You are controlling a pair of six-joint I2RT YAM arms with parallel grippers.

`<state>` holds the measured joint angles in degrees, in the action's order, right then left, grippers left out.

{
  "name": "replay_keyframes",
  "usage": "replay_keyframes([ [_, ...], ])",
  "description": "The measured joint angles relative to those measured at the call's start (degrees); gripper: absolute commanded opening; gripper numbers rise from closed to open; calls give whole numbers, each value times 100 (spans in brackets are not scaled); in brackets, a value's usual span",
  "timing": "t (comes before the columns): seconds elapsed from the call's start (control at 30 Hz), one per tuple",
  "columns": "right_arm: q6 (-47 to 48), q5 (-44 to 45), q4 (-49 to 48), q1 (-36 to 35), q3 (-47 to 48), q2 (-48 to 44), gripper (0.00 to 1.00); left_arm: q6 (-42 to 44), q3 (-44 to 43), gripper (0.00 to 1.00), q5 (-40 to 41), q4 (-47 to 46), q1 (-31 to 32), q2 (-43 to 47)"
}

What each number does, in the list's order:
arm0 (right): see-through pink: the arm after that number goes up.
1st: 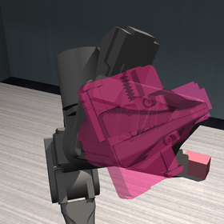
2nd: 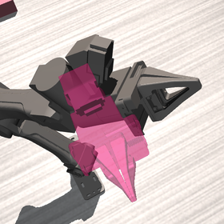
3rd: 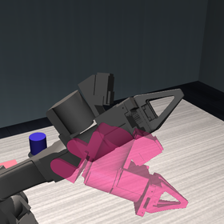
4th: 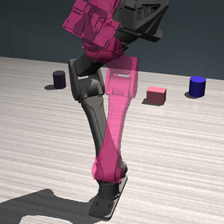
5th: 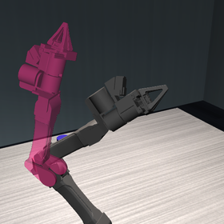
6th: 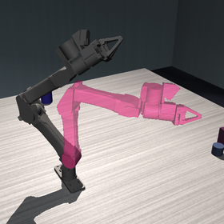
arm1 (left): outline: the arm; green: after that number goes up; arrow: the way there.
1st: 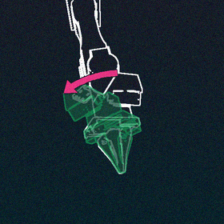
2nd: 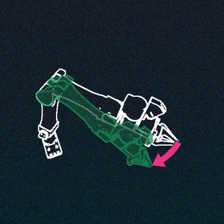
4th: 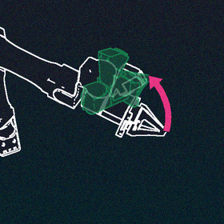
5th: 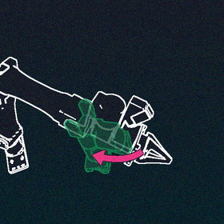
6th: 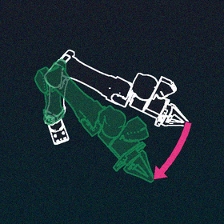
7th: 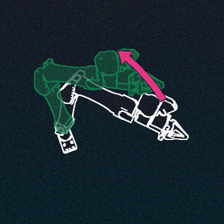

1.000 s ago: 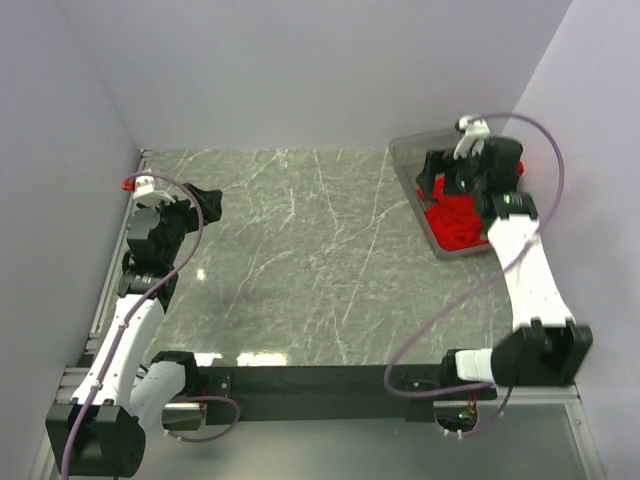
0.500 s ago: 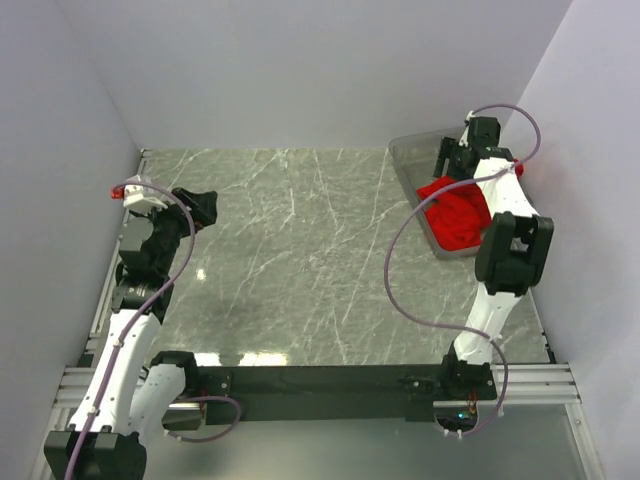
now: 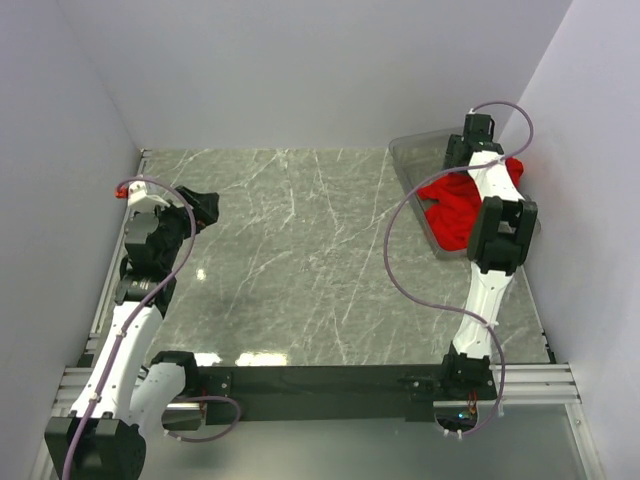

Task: Fold and stack the t-shirts
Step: Grab the tshirt from the pile

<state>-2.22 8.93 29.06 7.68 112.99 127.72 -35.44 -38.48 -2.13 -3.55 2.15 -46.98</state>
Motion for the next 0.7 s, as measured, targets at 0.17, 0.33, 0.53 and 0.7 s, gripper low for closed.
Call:
replay_keyframes([
  [0.17, 68, 68, -33, -44, 28, 162, 58, -44, 0, 99, -4, 0, 0, -15],
  [0.33, 127, -33, -28, -48, 28, 271, 12, -149, 0, 99, -22, 0, 0, 9],
  [0.53, 151, -426, 22, -28, 26, 240, 0, -190, 0, 99, -26, 2, 0, 205],
  [0.7, 221, -1349, -15, 11, -603, -575, 0, -186, 0, 99, -17, 15, 0, 413],
])
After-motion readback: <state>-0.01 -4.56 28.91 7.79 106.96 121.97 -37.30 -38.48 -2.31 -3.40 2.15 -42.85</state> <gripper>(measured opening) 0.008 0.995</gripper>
